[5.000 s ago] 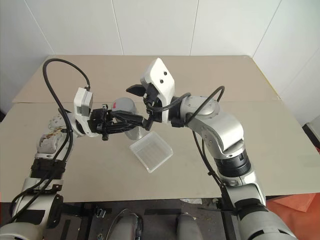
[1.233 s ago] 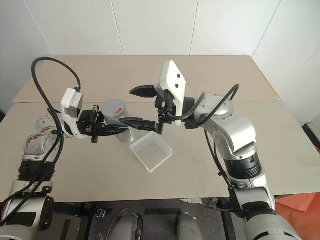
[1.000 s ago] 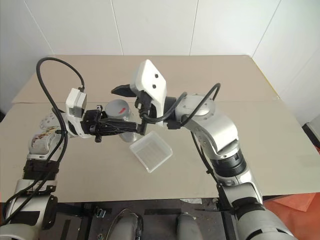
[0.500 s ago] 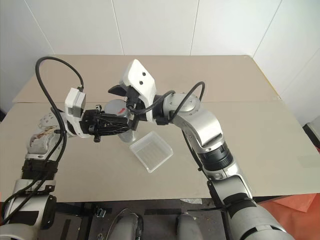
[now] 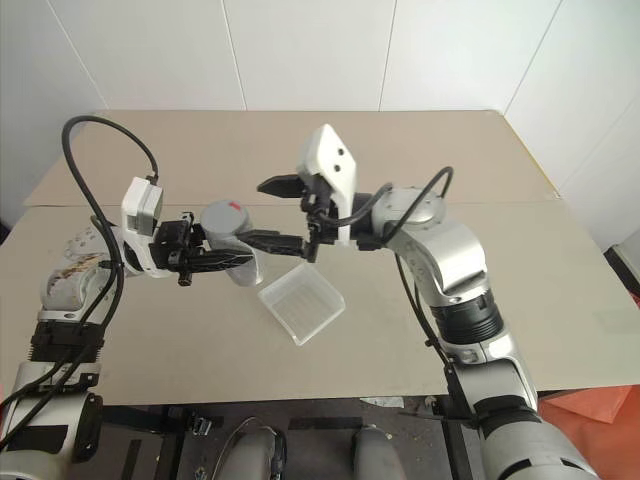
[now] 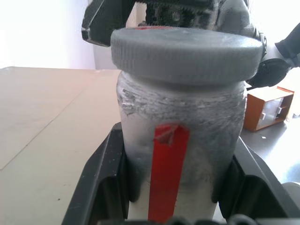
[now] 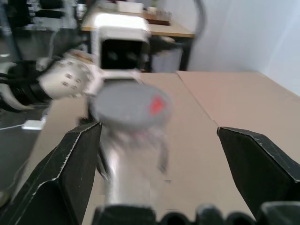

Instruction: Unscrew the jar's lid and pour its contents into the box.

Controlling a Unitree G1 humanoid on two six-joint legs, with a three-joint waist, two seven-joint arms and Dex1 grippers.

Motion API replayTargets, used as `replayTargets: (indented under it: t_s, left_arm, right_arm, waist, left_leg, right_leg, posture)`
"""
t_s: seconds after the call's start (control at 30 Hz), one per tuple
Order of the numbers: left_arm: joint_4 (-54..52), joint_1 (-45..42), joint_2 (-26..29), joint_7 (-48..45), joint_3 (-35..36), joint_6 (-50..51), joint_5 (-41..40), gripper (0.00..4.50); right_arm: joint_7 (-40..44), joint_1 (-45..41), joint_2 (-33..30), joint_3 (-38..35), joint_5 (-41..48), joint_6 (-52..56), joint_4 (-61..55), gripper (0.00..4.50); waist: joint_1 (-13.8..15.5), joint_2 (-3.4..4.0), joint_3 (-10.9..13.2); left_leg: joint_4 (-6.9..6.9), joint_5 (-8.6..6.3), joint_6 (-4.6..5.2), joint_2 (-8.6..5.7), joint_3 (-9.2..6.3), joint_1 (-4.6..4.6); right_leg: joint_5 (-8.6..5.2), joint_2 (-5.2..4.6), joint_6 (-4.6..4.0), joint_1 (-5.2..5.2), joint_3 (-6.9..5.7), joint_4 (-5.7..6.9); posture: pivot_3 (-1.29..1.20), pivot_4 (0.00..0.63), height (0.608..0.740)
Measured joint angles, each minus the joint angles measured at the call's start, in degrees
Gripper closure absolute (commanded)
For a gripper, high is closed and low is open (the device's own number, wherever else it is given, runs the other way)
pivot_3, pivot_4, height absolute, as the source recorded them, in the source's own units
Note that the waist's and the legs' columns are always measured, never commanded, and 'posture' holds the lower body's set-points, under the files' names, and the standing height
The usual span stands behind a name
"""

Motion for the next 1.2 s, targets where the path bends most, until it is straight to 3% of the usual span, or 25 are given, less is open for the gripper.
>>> replayTargets:
  t_s: [0.47,0.67,1.2]
  left_arm:
    - [-0.69,0.54,-0.06,0.24,0.07,-0.02,-0.02,2.42]
    - [-0.62,0.49,-1.12,0.3,-0.19,-0.09,0.03,2.42]
    - [-0.75,0.3,-1.34,0.01,-0.44,-0.07,0.12,2.42]
  right_arm:
    - [3.14,3.05,-2.63,-1.42,2.91,0.12,-5.79,0.02]
    - [1.79,2.51,1.6,1.11,4.45,0.5,-8.39,0.02]
    - [-1.92,-5.19,11.01,5.84,-1.68,-0.72,3.54,0.02]
  waist:
    - [0.06,0.0,0.0]
    - [-0.19,0.0,0.0]
    - [-0.06,0.0,0.0]
  left_leg:
    - [0.0,0.0,0.0,0.01,-0.01,0.0]
    - [0.01,0.0,0.0,0.01,-0.01,0.01]
    - [0.0,0.0,0.0,0.01,-0.01,0.01]
  right_leg:
    - [0.0,0.01,0.0,0.0,0.0,0.0]
    - [0.0,0.02,0.0,0.0,0.01,0.03]
    - [0.0,0.01,0.0,-0.01,0.0,0.03]
  posture:
    - [0.0,0.15,0.74]
    - [0.0,0.15,0.74]
    - [0.0,0.15,0.74]
